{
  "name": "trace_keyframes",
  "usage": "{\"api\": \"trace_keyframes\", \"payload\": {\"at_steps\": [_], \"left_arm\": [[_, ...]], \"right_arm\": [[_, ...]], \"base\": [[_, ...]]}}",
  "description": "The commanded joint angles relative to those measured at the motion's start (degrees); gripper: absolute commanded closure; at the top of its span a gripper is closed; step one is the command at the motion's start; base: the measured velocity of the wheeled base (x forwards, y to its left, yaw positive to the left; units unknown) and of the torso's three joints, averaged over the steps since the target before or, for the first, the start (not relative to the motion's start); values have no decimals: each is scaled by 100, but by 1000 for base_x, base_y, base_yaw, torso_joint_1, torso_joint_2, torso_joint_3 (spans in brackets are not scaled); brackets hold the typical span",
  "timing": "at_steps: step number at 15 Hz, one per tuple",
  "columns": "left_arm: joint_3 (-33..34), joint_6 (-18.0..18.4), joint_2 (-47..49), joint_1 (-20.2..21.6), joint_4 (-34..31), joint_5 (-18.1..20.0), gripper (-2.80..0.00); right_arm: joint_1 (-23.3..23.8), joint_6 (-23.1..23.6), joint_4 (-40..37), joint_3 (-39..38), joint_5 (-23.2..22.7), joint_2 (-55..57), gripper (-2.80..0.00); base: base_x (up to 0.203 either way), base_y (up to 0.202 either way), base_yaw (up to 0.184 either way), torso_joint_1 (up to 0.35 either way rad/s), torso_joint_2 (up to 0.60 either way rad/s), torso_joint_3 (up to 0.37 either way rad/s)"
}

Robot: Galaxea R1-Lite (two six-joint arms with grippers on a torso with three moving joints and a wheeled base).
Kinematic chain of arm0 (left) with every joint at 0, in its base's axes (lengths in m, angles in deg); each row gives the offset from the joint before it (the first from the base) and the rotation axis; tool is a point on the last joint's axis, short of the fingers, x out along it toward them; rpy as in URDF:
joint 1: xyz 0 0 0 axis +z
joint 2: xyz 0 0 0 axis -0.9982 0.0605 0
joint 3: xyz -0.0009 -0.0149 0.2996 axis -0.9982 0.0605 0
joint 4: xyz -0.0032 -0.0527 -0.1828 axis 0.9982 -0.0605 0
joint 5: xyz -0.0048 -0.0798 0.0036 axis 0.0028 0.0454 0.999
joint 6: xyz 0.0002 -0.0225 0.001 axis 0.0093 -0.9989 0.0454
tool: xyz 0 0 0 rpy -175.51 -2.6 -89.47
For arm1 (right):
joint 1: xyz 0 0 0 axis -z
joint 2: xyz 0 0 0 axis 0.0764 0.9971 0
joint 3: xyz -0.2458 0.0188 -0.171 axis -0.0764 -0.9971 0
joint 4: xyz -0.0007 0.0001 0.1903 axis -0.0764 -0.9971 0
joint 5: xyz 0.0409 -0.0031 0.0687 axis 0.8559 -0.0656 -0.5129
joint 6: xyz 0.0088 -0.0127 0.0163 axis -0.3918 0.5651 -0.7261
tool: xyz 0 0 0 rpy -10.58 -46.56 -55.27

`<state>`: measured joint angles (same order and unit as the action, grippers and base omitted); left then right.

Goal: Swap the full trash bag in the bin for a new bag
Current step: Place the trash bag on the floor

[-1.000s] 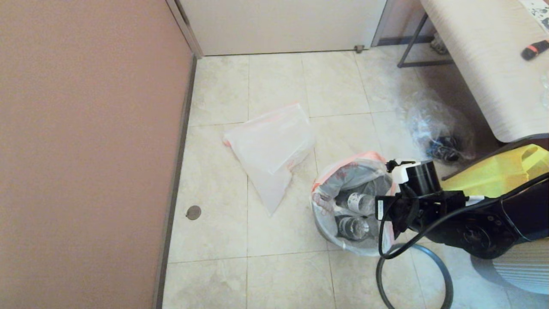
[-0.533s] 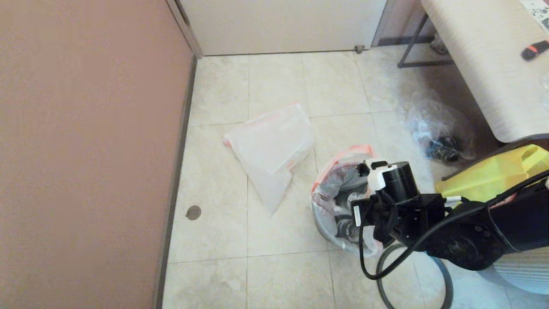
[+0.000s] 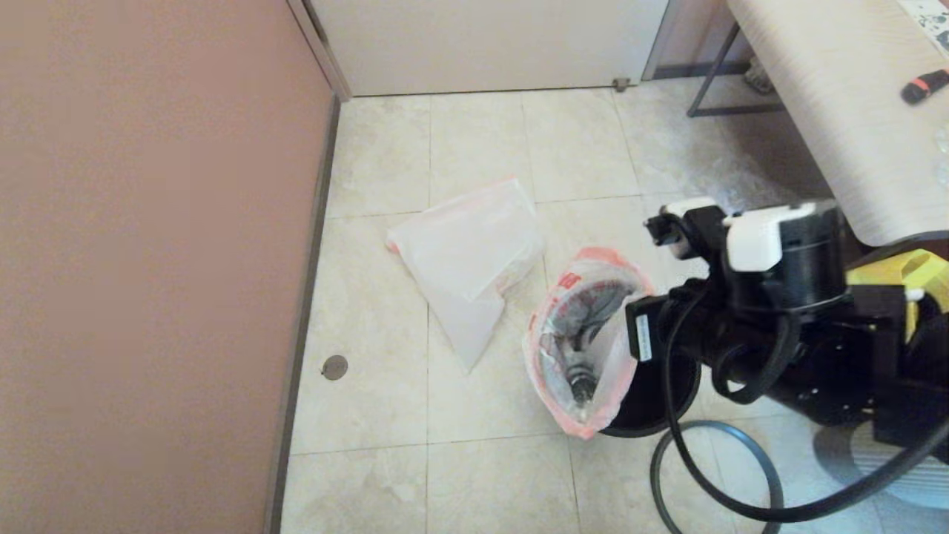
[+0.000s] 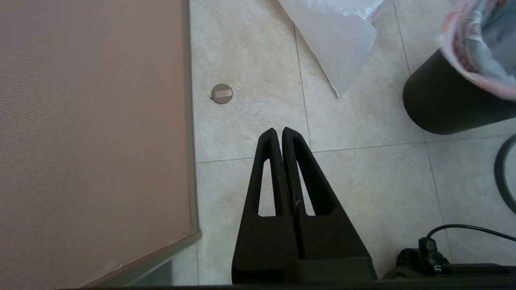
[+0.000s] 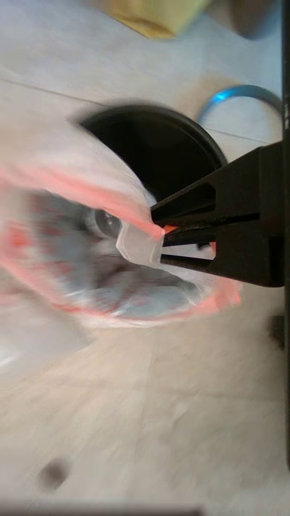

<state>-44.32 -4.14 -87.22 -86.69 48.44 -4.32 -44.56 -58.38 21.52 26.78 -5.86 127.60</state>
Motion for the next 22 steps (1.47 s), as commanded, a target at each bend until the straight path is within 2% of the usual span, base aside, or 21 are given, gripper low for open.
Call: {"api": "trace_keyframes", "payload": {"at_steps": [1,7,10,12,15,17,20,22], "left_arm": [[-1,0,7,4,-4,-2,0],[-1,0,7,-1,-4,-2,0],[-1,0,7,-2,-4,-2,0],[-1,0,7,-1,-4,-2,0],[-1,0,7,-2,-4,-2,0],[-1,0,7,7,-4,-2,0],[-1,0,7,-2,-4,-2,0],[-1,0,7,-2,-4,-2,0]], "right_arm": [[-52,20,-242,407,16,-668,0],[14,142,-1603,2791,102,-1098,0],[475,448,-1865,4568,43,-686,0],[753,691,-2071,5416,-24,-467,0],[897,1261,-2129,5512,178,-682,0],[958,1871,-1567,5511,310,-748,0],[1660,3103,-616,5506,341,-386,0],[1999,3173,-514,5503,331,-87,0]], "base": [[0,0,0,0,0,0],[0,0,0,0,0,0],[0,0,0,0,0,0],[0,0,0,0,0,0],[0,0,0,0,0,0],[0,0,0,0,0,0],[0,0,0,0,0,0],[0,0,0,0,0,0]]}}
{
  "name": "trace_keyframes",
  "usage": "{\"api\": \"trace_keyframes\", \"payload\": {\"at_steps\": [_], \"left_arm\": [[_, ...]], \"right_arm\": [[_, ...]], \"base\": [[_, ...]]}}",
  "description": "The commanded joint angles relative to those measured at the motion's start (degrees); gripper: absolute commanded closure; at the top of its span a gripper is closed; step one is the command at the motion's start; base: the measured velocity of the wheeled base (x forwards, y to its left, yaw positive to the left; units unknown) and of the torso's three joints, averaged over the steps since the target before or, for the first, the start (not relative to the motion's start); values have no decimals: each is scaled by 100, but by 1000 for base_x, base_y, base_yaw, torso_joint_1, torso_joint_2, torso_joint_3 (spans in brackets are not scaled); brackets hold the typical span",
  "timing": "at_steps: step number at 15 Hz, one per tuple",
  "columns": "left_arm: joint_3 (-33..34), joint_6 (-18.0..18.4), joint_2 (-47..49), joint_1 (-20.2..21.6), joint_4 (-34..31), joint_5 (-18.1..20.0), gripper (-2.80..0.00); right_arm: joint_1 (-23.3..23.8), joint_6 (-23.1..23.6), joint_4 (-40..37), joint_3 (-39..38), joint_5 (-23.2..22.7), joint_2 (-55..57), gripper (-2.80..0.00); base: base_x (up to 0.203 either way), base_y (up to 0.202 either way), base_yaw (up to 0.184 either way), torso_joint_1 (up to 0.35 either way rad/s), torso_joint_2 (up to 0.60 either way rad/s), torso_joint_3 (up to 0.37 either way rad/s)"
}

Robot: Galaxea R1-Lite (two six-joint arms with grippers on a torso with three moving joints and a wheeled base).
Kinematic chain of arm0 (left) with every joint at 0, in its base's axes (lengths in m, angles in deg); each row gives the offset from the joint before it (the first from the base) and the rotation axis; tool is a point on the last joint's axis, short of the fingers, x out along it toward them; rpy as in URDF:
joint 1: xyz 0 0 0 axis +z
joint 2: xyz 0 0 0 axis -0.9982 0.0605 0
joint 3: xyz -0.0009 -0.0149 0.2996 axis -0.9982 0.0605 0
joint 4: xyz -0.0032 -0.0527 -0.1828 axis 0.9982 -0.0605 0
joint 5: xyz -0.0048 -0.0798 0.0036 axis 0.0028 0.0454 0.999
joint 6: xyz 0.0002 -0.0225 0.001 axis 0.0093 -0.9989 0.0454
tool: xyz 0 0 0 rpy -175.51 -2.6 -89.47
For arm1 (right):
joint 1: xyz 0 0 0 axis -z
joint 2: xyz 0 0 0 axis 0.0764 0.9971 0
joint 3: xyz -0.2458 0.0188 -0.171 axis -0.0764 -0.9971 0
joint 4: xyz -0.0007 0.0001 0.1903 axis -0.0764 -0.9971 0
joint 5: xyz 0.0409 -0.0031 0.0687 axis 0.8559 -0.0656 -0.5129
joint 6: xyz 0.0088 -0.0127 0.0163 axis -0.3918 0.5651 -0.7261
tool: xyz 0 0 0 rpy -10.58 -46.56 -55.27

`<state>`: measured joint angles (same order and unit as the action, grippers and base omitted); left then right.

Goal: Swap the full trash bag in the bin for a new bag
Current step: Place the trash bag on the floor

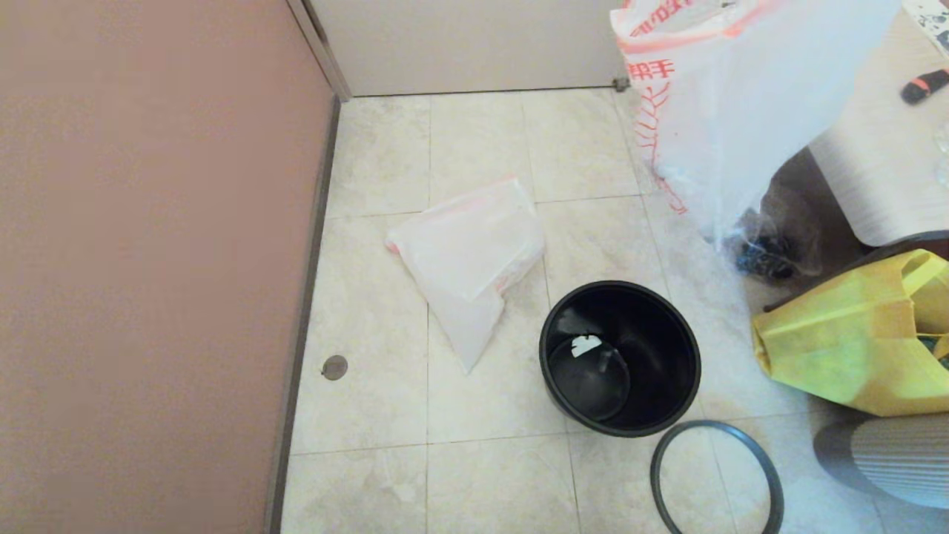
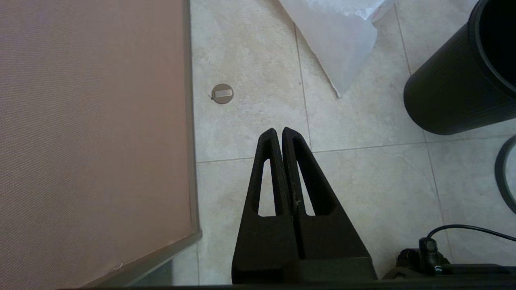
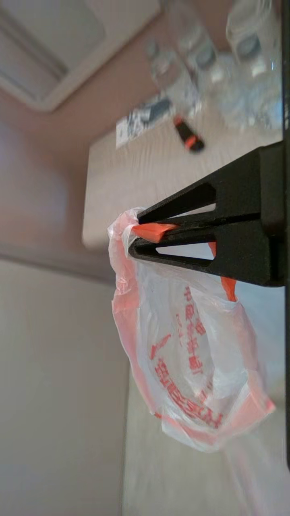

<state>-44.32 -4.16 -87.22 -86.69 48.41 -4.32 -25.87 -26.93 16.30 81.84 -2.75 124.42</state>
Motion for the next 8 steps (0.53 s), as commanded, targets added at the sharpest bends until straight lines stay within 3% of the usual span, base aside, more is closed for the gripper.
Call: {"api": "trace_keyframes", "payload": {"at_steps": [1,8], "left_arm": [[-1,2,7,1,-2,-2,0],[-1,2,7,4,-2,-2,0]], "right_arm": [[324,36,36,-4,-9,393,0],[1704,-225,751,-34,-87,3016,0]], "base": [[0,0,0,0,0,0],[0,0,0,0,0,0]]}}
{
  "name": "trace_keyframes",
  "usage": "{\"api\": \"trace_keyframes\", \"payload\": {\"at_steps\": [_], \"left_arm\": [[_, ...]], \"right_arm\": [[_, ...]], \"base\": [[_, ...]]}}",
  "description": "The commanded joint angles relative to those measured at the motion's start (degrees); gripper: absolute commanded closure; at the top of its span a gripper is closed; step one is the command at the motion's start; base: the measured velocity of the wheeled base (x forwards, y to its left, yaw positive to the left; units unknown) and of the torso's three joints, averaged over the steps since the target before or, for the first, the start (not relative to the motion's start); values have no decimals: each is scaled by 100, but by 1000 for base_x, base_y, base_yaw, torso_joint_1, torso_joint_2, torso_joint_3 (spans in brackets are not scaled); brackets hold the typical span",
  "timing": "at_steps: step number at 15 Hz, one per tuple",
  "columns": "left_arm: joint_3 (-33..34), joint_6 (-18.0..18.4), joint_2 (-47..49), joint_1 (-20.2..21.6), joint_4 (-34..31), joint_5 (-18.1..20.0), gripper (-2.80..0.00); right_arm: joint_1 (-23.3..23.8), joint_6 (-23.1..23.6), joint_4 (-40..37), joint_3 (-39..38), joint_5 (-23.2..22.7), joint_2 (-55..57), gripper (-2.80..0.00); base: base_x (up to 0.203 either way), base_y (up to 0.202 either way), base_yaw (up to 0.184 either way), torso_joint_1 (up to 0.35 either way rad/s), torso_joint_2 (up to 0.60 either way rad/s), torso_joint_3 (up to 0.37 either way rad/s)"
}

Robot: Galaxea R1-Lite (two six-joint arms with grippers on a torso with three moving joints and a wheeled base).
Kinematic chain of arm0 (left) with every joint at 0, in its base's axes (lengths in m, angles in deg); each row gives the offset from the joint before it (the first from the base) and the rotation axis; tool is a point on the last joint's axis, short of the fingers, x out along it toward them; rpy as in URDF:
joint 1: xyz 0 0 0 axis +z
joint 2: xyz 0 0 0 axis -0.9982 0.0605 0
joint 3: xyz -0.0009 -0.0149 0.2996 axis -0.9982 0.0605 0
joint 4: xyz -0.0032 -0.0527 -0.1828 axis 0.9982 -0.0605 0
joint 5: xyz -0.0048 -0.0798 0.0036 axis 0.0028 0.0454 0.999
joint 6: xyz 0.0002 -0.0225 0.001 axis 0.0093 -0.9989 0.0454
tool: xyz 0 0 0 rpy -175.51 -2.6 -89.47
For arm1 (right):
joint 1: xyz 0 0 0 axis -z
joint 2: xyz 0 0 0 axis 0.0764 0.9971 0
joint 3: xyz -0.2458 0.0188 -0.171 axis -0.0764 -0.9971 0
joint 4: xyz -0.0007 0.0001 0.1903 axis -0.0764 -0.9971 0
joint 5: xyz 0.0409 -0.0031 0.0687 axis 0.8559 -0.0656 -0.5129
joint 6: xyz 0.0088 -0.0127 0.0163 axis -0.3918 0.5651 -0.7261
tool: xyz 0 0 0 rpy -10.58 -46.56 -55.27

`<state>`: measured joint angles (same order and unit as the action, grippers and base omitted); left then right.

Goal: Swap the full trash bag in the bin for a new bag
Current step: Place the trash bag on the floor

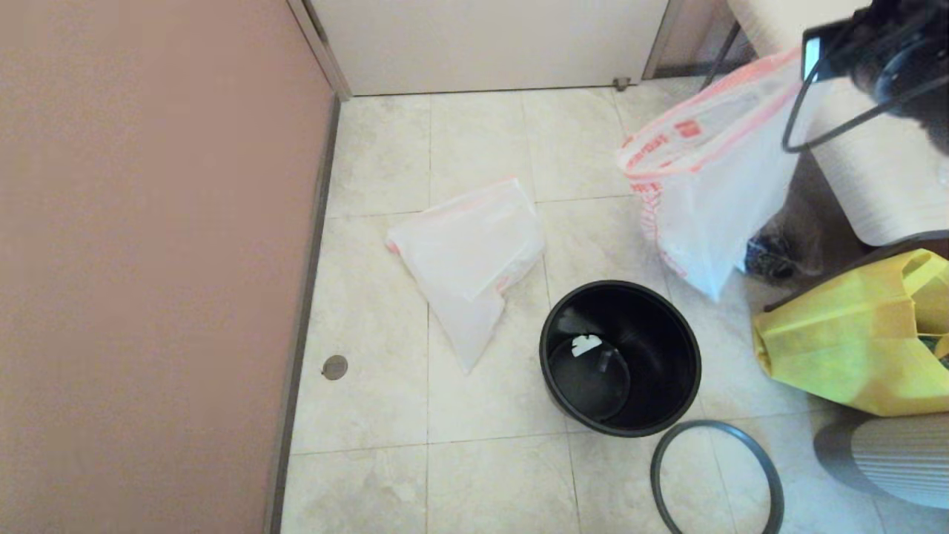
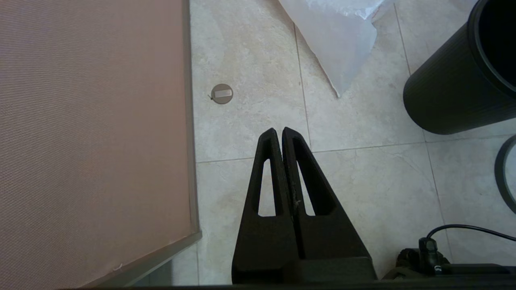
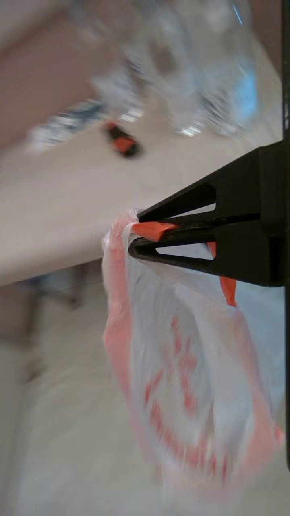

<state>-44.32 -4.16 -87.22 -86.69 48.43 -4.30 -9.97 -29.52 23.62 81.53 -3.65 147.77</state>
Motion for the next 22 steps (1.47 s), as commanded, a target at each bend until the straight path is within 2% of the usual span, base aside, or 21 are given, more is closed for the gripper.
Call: {"api": "trace_keyframes", "payload": {"at_steps": [1,4,7,8,10,12,17,19,22], "left_arm": [[-1,2,7,4,-3,-5,0],[-1,2,7,-2,-3,-5,0],[-1,2,7,-1,-3,-5,0],[-1,2,7,-1,-3,-5,0],[-1,2,7,6,-3,-5,0],[-1,2,7,-1,-3,-5,0],[-1,2,7,-1,-3,-5,0],[-1,2,7,-1,-3,-5,0],[-1,2,7,2,-3,-5,0]], "right_arm": [[305,-57,101,-78,91,1064,0],[686,-234,175,-720,358,1623,0],[784,-241,192,-1227,477,1660,0],[813,-230,198,-1344,511,1624,-280],[832,-261,219,-1446,734,1543,-280],[832,-265,227,-1842,741,1187,-280],[758,-282,229,-3156,474,-319,-280],[534,-328,220,-3755,269,-1008,-280],[-351,-1181,-288,-4137,1,-1550,-280]], "base": [[0,0,0,0,0,0],[0,0,0,0,0,0],[0,0,0,0,0,0],[0,0,0,0,0,0],[0,0,0,0,0,0],[0,0,0,0,0,0],[0,0,0,0,0,0],[0,0,0,0,0,0],[0,0,0,0,0,0]]}}
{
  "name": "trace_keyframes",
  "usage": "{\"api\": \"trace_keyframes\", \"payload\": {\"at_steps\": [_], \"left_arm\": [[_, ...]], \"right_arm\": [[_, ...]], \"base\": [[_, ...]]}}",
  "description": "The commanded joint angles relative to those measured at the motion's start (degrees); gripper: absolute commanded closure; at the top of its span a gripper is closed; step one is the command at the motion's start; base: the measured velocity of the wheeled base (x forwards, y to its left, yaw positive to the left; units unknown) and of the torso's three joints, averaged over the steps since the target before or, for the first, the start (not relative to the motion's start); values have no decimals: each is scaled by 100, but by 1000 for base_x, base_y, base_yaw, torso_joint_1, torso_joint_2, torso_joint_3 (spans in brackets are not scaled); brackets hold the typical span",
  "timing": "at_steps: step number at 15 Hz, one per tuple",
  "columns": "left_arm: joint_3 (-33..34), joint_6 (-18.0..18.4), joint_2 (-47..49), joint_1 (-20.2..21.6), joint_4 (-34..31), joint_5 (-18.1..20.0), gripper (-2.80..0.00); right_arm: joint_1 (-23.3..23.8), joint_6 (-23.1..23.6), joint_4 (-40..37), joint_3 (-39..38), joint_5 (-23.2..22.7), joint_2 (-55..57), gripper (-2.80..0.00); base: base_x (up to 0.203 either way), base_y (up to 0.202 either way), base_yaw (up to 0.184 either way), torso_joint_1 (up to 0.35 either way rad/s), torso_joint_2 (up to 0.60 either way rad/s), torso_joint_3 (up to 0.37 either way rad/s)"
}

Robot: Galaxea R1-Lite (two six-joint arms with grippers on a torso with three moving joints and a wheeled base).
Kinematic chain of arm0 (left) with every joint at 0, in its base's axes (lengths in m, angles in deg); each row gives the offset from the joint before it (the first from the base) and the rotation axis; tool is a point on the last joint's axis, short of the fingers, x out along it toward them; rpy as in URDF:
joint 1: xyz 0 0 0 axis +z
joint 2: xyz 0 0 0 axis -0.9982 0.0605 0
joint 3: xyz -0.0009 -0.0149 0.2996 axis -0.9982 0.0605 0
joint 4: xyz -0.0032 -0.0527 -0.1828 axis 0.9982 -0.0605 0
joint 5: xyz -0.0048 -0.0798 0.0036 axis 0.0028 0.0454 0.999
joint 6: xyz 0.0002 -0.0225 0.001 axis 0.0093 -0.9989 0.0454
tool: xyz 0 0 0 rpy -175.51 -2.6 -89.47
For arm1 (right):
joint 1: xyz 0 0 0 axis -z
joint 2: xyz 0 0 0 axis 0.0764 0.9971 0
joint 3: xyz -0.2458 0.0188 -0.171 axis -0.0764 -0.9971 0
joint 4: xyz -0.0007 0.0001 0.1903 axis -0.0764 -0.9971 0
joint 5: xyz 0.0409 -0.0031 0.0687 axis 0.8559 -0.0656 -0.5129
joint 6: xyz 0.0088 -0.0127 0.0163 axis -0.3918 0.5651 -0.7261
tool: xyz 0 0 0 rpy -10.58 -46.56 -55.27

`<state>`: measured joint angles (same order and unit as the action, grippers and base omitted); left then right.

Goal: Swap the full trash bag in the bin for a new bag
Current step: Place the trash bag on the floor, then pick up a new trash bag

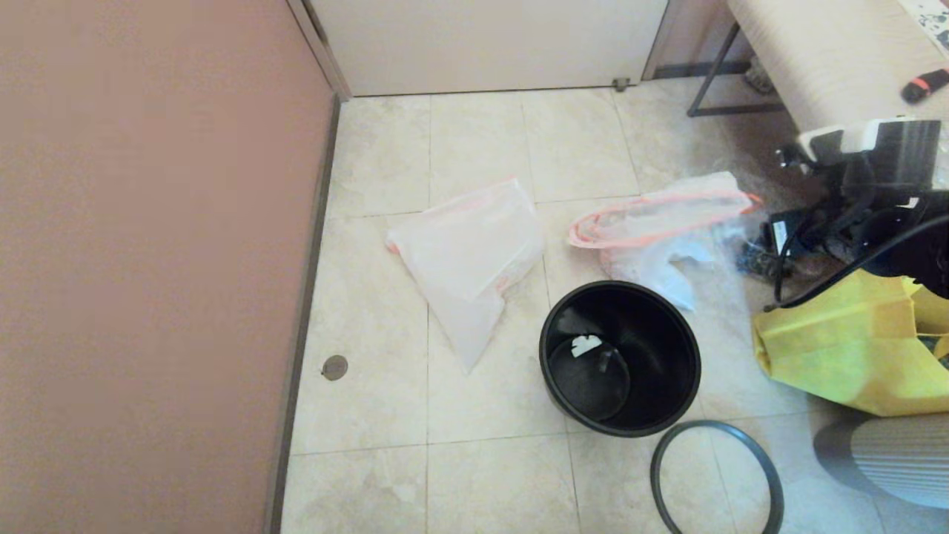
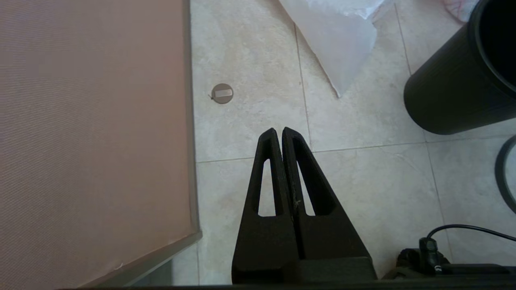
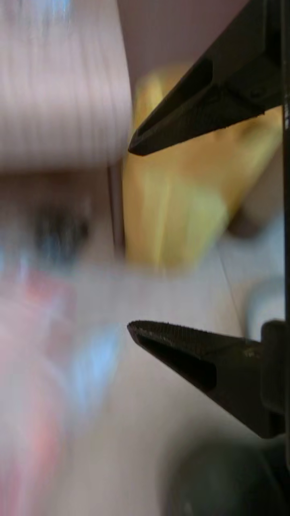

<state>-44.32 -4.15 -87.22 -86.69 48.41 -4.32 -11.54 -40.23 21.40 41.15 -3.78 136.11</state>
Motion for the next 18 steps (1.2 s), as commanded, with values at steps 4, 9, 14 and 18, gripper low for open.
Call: {"api": "trace_keyframes", "payload": {"at_steps": [4,9,14,18], "left_arm": [[-1,0,7,7,-2,-3,0],[-1,0,7,3,-2,-3,0],[-1,0,7,-2,-2,-3,0],[-1,0,7,-1,-2,-3,0]], "right_arm": [[-987,-1356,-1181,-2,-63,-565,-280],[-1106,-1568,-1970,-708,-38,-1635,0],[-1332,-1594,-2324,-2327,66,-3977,0],[-817,-1613,-2367,-3367,-134,-6400,0]], "base": [[0,0,0,0,0,0],[0,0,0,0,0,0],[0,0,0,0,0,0],[0,0,0,0,0,0]]}}
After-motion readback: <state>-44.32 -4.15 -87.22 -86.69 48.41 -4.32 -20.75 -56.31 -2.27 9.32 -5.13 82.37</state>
